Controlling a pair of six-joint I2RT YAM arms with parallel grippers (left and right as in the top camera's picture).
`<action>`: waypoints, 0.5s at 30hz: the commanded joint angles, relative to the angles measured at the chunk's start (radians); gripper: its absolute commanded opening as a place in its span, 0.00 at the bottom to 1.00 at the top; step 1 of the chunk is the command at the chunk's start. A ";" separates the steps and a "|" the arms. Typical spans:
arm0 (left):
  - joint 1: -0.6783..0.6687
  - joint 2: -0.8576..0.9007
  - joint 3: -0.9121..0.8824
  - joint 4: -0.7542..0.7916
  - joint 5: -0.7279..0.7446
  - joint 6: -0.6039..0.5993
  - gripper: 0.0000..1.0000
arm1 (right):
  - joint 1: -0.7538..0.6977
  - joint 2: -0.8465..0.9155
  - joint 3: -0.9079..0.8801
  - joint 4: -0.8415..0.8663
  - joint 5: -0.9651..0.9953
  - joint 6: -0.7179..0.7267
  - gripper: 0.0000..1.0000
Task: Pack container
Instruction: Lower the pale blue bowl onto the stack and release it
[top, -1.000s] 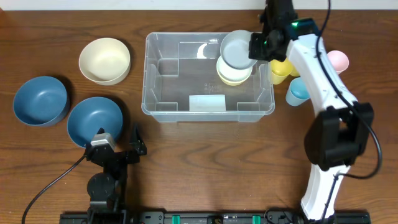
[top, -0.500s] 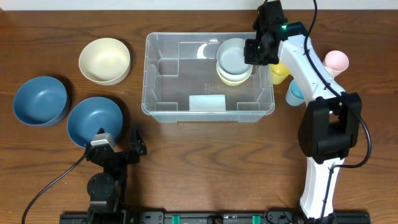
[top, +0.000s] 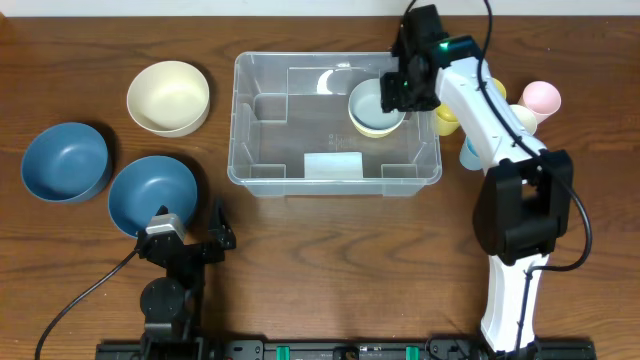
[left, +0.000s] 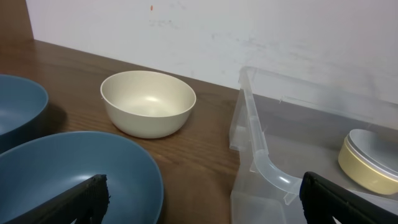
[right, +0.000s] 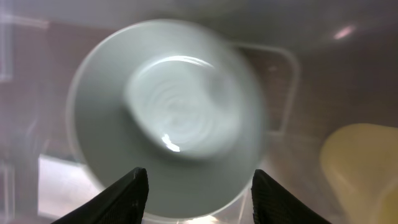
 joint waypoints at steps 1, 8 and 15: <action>0.005 -0.006 -0.028 -0.025 -0.001 -0.009 0.98 | 0.079 -0.047 0.071 -0.023 0.001 -0.105 0.56; 0.005 -0.006 -0.028 -0.025 -0.001 -0.009 0.98 | 0.190 -0.038 0.072 0.007 0.082 -0.115 0.54; 0.005 -0.006 -0.028 -0.025 -0.001 -0.009 0.98 | 0.226 0.008 0.072 0.048 0.092 -0.115 0.52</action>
